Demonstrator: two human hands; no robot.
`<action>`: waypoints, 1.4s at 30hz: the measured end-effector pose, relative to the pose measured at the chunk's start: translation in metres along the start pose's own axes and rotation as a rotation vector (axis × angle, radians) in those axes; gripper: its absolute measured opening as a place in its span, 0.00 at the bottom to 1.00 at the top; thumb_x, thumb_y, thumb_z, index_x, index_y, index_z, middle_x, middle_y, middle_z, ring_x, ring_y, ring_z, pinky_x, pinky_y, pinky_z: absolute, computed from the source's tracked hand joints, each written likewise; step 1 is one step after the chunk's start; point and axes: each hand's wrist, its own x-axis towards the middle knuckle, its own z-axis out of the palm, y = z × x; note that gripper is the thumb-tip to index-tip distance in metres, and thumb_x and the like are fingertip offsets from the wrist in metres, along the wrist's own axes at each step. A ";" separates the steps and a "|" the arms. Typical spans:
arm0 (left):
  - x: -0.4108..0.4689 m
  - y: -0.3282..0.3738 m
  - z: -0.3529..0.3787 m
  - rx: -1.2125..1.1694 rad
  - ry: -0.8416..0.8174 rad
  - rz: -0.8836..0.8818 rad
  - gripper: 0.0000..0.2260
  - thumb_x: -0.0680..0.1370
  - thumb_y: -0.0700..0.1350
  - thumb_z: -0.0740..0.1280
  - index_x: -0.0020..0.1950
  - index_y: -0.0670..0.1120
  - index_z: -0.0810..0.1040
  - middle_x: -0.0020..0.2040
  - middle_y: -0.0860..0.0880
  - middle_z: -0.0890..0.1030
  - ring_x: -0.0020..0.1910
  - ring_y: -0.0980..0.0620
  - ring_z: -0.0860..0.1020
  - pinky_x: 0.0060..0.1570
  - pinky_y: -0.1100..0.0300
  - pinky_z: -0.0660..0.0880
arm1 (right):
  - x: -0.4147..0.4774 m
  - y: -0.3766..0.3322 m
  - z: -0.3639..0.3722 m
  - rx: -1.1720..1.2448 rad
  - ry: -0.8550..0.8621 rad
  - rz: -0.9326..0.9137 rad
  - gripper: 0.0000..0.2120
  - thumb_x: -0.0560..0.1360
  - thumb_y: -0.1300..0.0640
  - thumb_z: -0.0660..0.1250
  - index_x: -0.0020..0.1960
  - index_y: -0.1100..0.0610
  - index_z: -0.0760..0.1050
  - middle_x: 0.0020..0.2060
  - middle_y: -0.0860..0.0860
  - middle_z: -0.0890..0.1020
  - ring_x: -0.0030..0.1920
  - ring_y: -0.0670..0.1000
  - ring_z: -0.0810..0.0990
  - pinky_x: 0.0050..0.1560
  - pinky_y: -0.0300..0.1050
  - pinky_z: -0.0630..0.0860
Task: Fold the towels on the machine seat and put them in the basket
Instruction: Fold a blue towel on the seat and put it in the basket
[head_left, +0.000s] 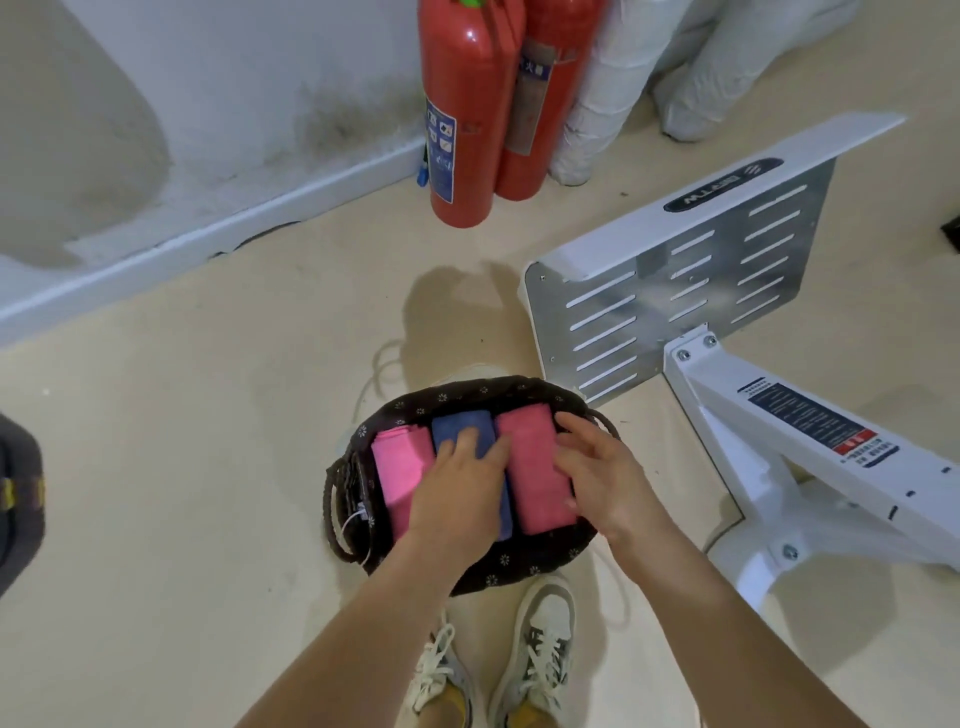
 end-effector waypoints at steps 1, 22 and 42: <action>-0.014 0.001 -0.010 -0.045 0.019 -0.014 0.34 0.73 0.37 0.64 0.76 0.53 0.55 0.70 0.45 0.61 0.65 0.42 0.66 0.59 0.52 0.70 | -0.014 -0.009 -0.005 0.012 0.017 -0.016 0.22 0.74 0.58 0.61 0.68 0.50 0.71 0.64 0.51 0.76 0.63 0.53 0.75 0.65 0.58 0.72; -0.427 0.014 -0.389 -0.567 1.000 -0.143 0.12 0.76 0.40 0.66 0.50 0.57 0.82 0.43 0.65 0.80 0.43 0.65 0.76 0.43 0.73 0.70 | -0.414 -0.351 -0.030 -0.013 -0.357 -0.688 0.08 0.77 0.63 0.64 0.52 0.53 0.78 0.44 0.57 0.82 0.38 0.48 0.80 0.37 0.39 0.75; -0.567 -0.214 -0.708 -0.495 1.304 -0.046 0.27 0.77 0.45 0.64 0.74 0.52 0.59 0.70 0.48 0.69 0.65 0.48 0.70 0.63 0.53 0.67 | -0.587 -0.675 0.197 0.425 -0.422 -0.849 0.34 0.74 0.72 0.64 0.74 0.50 0.61 0.69 0.55 0.67 0.56 0.54 0.74 0.47 0.55 0.81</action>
